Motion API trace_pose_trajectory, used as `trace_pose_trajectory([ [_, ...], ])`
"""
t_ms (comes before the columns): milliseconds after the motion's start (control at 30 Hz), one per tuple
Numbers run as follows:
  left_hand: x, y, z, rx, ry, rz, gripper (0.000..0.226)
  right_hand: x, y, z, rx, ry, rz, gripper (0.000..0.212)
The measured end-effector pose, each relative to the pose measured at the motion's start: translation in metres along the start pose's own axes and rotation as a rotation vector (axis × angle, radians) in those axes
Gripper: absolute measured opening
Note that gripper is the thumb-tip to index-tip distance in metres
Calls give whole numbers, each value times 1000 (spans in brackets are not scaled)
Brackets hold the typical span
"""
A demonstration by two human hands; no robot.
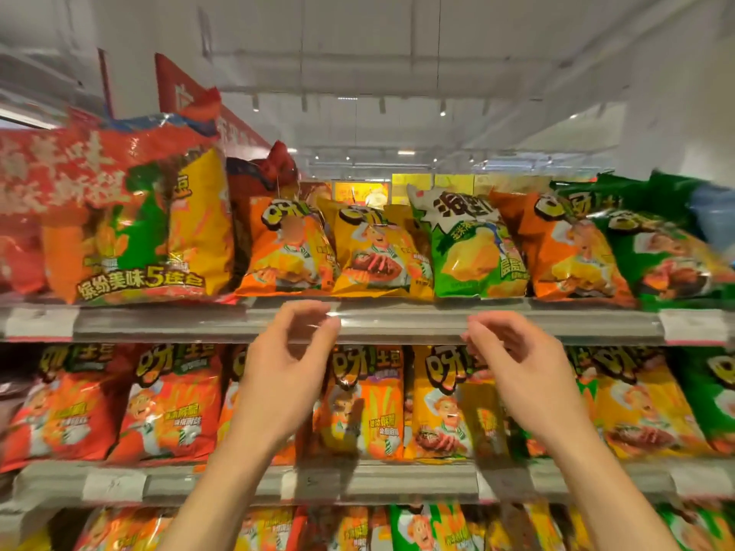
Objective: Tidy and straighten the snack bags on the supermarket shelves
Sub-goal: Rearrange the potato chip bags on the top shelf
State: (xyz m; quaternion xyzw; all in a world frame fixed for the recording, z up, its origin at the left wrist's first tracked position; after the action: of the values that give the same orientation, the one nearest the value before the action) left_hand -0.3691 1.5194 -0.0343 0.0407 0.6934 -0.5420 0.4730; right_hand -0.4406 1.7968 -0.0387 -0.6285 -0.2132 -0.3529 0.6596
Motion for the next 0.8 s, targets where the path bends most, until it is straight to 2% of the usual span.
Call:
trace_pose_trajectory([
  [200,-27,-47,-3,-57,-216,-142,11,38,-42,-15,52,189,194,10],
  [333,-28,-76,-19,5,-435,-140,35,56,-72,-22,-37,430,351,18],
  [433,-22,-88,-33,88,-554,-128,47,57,-81,-41,19,567,430,31],
  [533,-16,-87,-44,192,-612,-160,44,55,-76,-75,173,596,486,47],
  [633,-17,-85,-40,203,-637,-244,37,51,-74,-102,283,599,509,62],
  [700,-19,-86,-30,168,-682,-322,30,44,-77,-110,317,599,485,68],
  [800,-20,-92,-4,24,-777,-396,27,36,-81,-112,304,587,480,70],
])
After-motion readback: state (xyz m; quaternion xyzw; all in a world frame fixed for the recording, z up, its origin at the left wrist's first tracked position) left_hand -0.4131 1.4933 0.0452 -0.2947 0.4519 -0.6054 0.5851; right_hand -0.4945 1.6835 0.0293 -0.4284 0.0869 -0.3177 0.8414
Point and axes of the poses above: each hand's wrist, its own y-axis away from the middle knuckle, its own z-axis out of the back of the hand, x = y × z, the point moved 8 cm from there along -y, towards the middle knuckle, and after that the axes turned 4 degrees about -x, right-handed, at the moved point
